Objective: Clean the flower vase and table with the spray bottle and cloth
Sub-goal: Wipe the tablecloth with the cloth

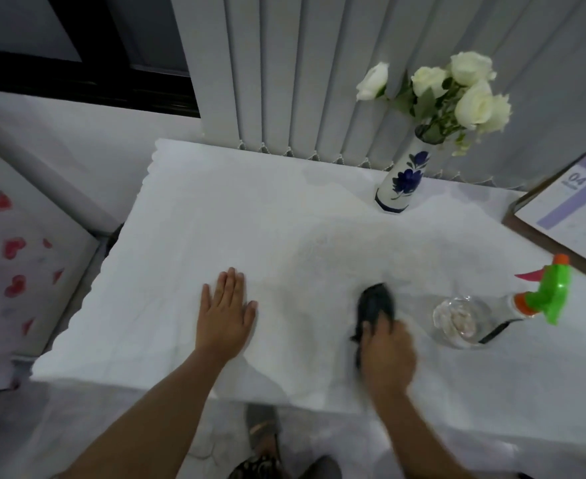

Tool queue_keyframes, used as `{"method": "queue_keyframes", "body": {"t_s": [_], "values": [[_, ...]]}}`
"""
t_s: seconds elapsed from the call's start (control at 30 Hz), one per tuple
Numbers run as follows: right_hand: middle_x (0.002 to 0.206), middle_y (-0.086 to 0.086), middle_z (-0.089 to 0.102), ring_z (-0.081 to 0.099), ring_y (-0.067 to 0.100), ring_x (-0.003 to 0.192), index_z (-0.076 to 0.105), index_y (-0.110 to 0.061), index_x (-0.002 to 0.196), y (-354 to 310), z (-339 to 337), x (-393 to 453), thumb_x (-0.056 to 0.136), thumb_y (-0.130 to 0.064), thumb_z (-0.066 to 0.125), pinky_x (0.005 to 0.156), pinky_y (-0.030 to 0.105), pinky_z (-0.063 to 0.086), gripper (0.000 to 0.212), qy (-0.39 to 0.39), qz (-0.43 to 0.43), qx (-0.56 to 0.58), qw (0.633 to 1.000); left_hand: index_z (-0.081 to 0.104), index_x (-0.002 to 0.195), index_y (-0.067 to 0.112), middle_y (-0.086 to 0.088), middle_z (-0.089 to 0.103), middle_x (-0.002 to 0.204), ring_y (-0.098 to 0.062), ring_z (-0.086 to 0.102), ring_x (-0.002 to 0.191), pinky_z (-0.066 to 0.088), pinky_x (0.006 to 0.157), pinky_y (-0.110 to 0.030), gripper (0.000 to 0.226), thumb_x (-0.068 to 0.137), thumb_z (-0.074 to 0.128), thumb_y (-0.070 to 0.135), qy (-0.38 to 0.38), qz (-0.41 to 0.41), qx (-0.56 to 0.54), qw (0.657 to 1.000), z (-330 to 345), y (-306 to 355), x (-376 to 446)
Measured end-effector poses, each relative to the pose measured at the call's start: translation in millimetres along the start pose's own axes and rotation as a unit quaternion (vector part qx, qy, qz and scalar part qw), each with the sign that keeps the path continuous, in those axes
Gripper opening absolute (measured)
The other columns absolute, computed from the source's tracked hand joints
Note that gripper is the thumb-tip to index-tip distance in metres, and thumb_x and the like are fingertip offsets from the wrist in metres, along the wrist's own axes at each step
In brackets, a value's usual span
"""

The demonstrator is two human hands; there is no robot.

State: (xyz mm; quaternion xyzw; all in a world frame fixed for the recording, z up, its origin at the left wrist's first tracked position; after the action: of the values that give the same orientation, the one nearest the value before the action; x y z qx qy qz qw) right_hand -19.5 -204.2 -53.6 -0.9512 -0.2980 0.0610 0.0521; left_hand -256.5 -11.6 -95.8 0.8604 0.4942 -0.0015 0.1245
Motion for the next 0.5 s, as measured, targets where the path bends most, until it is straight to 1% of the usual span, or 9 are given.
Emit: {"method": "queue_keyframes", "body": {"t_s": [0.07,0.1,0.13,0.2,0.27,0.33,0.4,0.43,0.5], "values": [[0.086,0.014,0.064,0.061,0.032,0.069,0.069,-0.013,0.108,-51.5,20.1,-63.5,0.075,-0.036,0.075,0.055,0.037,0.050,0.041,-0.045,-0.104,0.026,0.993,0.009,0.154,0.011,-0.006,0.005,0.162,-0.018,-0.001,0.149,-0.004,0.120,-0.044,0.077,0.089,0.000,0.053,0.002,-0.002,-0.004,1.000,-0.8,1.5,-0.1],[0.083,0.010,0.066,0.063,0.028,0.067,0.071,-0.015,0.104,-75.4,24.8,-82.8,0.070,-0.037,0.080,0.053,0.035,0.051,0.042,-0.051,-0.161,0.032,0.985,0.007,0.154,0.011,-0.005,0.002,0.162,-0.018,-0.003,0.149,-0.005,0.120,-0.044,0.077,0.089,-0.001,0.053,-0.005,0.000,-0.008,1.000,1.0,2.4,-2.6],[0.084,0.008,0.068,0.064,0.025,0.070,0.072,-0.016,0.104,-98.9,24.6,-87.7,0.070,-0.038,0.080,0.054,0.034,0.052,0.041,-0.050,-0.217,0.037,0.974,0.005,0.154,0.012,-0.005,0.000,0.162,-0.017,-0.005,0.149,-0.006,0.120,-0.043,0.077,0.089,-0.003,0.053,-0.009,0.000,-0.012,1.000,1.9,0.7,-2.8],[0.097,0.009,0.068,0.064,0.027,0.083,0.065,-0.015,0.115,-118.9,14.4,-56.8,0.084,-0.038,0.068,0.065,0.036,0.052,0.038,-0.037,-0.277,0.037,0.959,0.004,0.154,0.012,-0.005,-0.001,0.162,-0.017,-0.006,0.149,-0.006,0.120,-0.043,0.077,0.089,-0.005,0.054,-0.007,-0.002,-0.005,1.000,2.4,-2.1,-3.6],[0.115,0.013,0.060,0.057,0.031,0.100,0.052,-0.015,0.131,-92.3,6.0,-4.5,0.097,-0.039,0.047,0.080,0.039,0.047,0.042,-0.043,-0.233,-0.006,0.972,0.007,0.154,0.011,-0.006,0.003,0.162,-0.019,-0.002,0.150,-0.003,0.120,-0.045,0.078,0.089,-0.004,0.053,0.001,-0.011,-0.003,1.000,1.0,-4.7,-7.4],[0.117,0.015,0.057,0.053,0.033,0.106,0.048,-0.017,0.134,-28.9,-0.9,27.2,0.098,-0.041,0.041,0.083,0.040,0.045,0.044,-0.041,-0.132,-0.035,0.990,0.009,0.153,0.011,-0.006,0.005,0.162,-0.020,0.000,0.150,-0.002,0.119,-0.046,0.078,0.089,-0.004,0.053,0.004,-0.025,-0.007,1.000,-0.2,-7.1,-13.9],[0.105,0.016,0.059,0.056,0.035,0.094,0.054,-0.017,0.130,32.2,-7.3,10.0,0.095,-0.039,0.050,0.074,0.041,0.048,0.042,-0.014,-0.072,-0.041,0.996,0.008,0.153,0.011,-0.006,0.005,0.162,-0.020,0.000,0.150,-0.002,0.120,-0.046,0.079,0.089,-0.005,0.053,-0.006,-0.031,-0.007,0.999,2.4,-6.0,-20.0],[0.096,0.016,0.060,0.057,0.035,0.083,0.059,-0.016,0.126,45.3,-8.4,-14.2,0.090,-0.036,0.060,0.066,0.041,0.048,0.041,-0.007,-0.065,-0.044,0.997,0.009,0.153,0.010,-0.007,0.006,0.162,-0.021,0.001,0.150,-0.001,0.119,-0.047,0.078,0.089,-0.005,0.053,-0.001,-0.036,-0.003,0.999,1.8,-6.6,-19.4],[0.083,0.014,0.060,0.057,0.033,0.068,0.068,-0.014,0.112,37.6,1.5,-67.1,0.075,-0.030,0.078,0.053,0.038,0.046,0.042,-0.045,-0.084,-0.029,0.995,0.009,0.153,0.009,-0.009,0.007,0.162,-0.023,0.003,0.150,-0.001,0.119,-0.047,0.076,0.091,-0.003,0.050,0.006,-0.042,0.006,0.999,-0.9,-4.7,-15.7]]}}
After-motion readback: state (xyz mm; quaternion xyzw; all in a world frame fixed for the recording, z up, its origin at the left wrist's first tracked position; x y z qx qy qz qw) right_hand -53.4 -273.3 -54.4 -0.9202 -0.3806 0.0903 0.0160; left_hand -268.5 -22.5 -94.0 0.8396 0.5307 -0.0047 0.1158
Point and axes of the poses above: each hand's wrist, its own x-axis towards the middle knuckle, its own z-axis out of the palm, y = z × x, the point moved 7 cm from there along x, towards the middle knuckle
